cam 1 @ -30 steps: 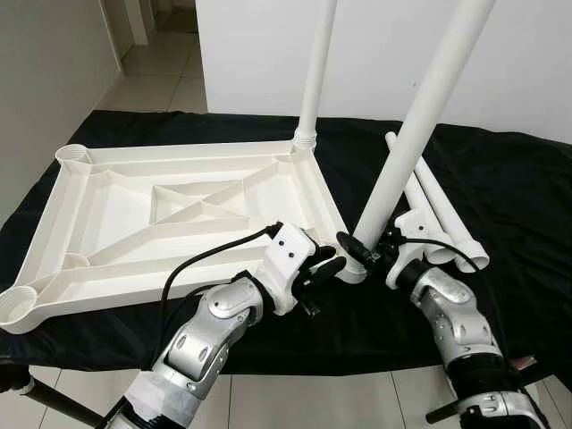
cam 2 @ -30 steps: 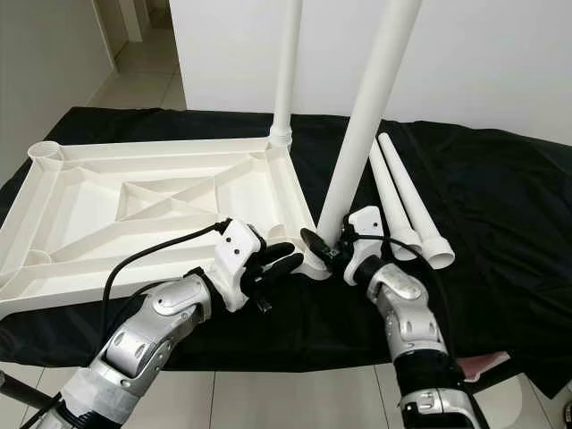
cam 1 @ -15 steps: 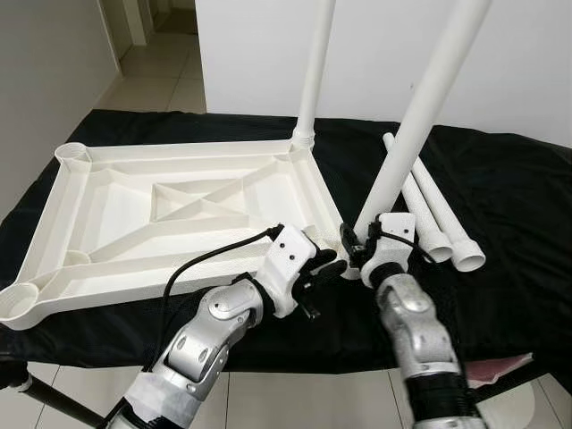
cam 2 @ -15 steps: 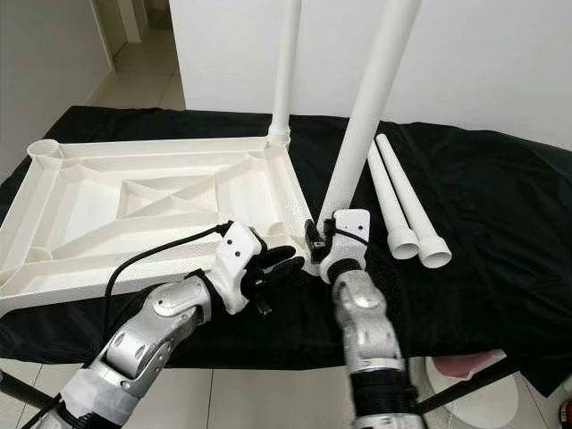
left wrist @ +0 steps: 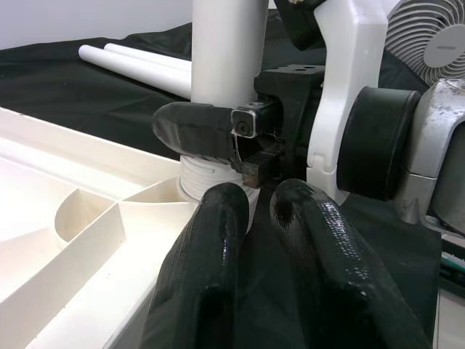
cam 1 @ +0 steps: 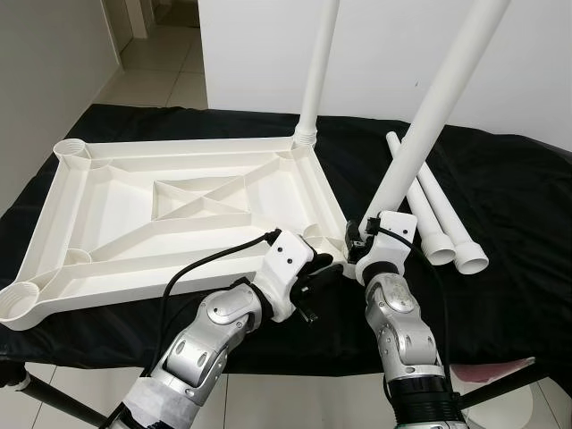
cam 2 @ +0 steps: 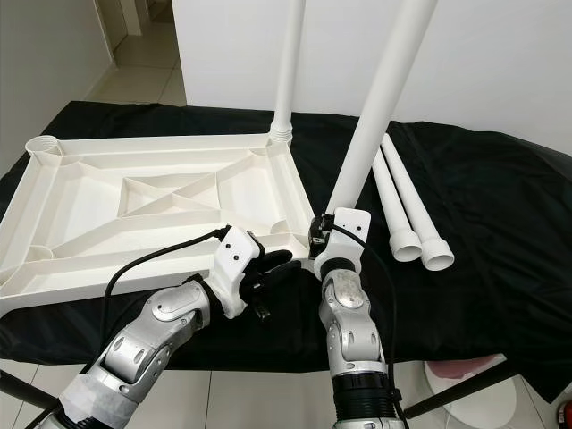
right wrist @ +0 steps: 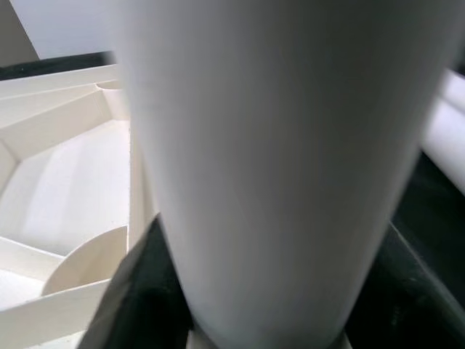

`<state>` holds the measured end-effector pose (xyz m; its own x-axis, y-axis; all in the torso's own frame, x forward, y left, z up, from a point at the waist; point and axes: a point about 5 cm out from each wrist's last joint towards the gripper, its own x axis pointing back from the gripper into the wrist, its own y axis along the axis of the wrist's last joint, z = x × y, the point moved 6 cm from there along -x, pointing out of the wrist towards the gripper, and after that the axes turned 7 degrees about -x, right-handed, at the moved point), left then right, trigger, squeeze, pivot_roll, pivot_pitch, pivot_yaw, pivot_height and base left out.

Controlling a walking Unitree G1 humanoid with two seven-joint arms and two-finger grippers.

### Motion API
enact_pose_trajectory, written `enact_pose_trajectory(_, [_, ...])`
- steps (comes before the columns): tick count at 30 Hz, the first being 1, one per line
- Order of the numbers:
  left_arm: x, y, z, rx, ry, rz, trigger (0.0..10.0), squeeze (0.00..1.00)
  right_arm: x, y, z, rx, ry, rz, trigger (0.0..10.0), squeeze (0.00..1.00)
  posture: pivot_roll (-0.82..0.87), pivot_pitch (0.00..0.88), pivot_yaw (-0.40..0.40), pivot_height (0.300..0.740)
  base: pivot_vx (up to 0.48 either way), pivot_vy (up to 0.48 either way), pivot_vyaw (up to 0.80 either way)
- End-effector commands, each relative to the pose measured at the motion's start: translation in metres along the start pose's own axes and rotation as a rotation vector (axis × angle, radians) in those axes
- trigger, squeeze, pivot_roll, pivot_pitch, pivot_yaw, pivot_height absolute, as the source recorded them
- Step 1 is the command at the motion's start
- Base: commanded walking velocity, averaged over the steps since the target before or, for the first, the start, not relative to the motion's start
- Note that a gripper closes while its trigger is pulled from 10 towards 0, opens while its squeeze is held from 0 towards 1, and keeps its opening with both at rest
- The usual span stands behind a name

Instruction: Building children table

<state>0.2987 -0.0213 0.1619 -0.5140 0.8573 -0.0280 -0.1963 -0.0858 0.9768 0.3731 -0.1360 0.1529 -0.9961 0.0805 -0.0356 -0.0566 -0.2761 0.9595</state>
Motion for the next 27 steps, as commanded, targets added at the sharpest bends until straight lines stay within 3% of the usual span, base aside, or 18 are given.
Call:
enact_pose_trajectory(1, [-0.002,0.001,-0.007,-0.008,-0.045,0.001,10.0,0.0,0.002,-0.003,-0.004,-0.058,-0.016,0.013,10.0,0.3,0.03,0.05,-0.038,0.74,0.0,0.0,0.0])
enact_pose_trajectory(2, [-0.002,0.001,-0.007,-0.008,-0.045,0.0,10.0,0.0,0.003,0.001,-0.001,-0.055,0.003,-0.003,10.0,1.0,0.03,0.044,-0.038,0.74,0.0,0.0,0.0])
enact_pose_trajectory(10, [-0.002,0.0,-0.009,-0.007,-0.047,0.001,10.0,0.0,0.007,0.025,0.007,0.034,0.18,-0.106,10.0,1.0,0.03,0.032,-0.041,0.74,0.0,0.0,0.0])
enact_pose_trajectory(11, [-0.002,-0.001,-0.009,-0.007,-0.046,0.002,10.0,0.0,0.007,0.026,0.007,0.044,0.225,-0.097,10.0,0.73,0.03,0.03,-0.043,0.74,0.0,0.0,0.0])
enact_pose_trajectory(12, [-0.002,-0.001,-0.009,-0.007,-0.045,0.002,10.0,0.0,0.007,0.027,0.007,0.049,0.256,-0.09,10.0,0.73,0.03,0.03,-0.043,0.74,0.0,0.0,0.0])
enact_pose_trajectory(13, [-0.002,-0.001,-0.009,-0.008,-0.044,0.003,10.0,0.0,0.008,0.029,0.006,0.056,0.281,-0.09,10.0,0.0,0.03,0.027,-0.043,0.74,0.0,0.0,0.0])
enact_pose_trajectory(19, [-0.001,-0.002,-0.008,-0.01,-0.04,0.005,10.0,0.0,0.014,0.032,0.001,0.059,0.3,-0.104,10.0,0.0,0.05,0.022,-0.053,0.74,0.0,0.0,0.0])
enact_pose_trajectory(23, [0.002,-0.003,-0.006,-0.011,-0.028,0.011,10.0,0.0,0.036,0.034,0.002,0.014,0.306,-0.146,10.0,0.0,0.05,0.023,-0.054,0.74,0.0,0.0,0.0])
enact_pose_trajectory(25, [0.002,-0.003,-0.006,-0.011,-0.028,0.011,10.0,0.0,0.036,0.034,0.002,0.014,0.306,-0.146,10.0,0.0,0.05,0.023,-0.054,0.74,0.0,0.0,0.0])
enact_pose_trajectory(27, [0.004,-0.003,-0.006,-0.012,-0.025,0.014,10.0,0.0,0.059,0.024,0.004,-0.011,0.317,-0.115,10.0,0.0,0.04,0.028,-0.044,0.74,0.0,0.0,0.0])
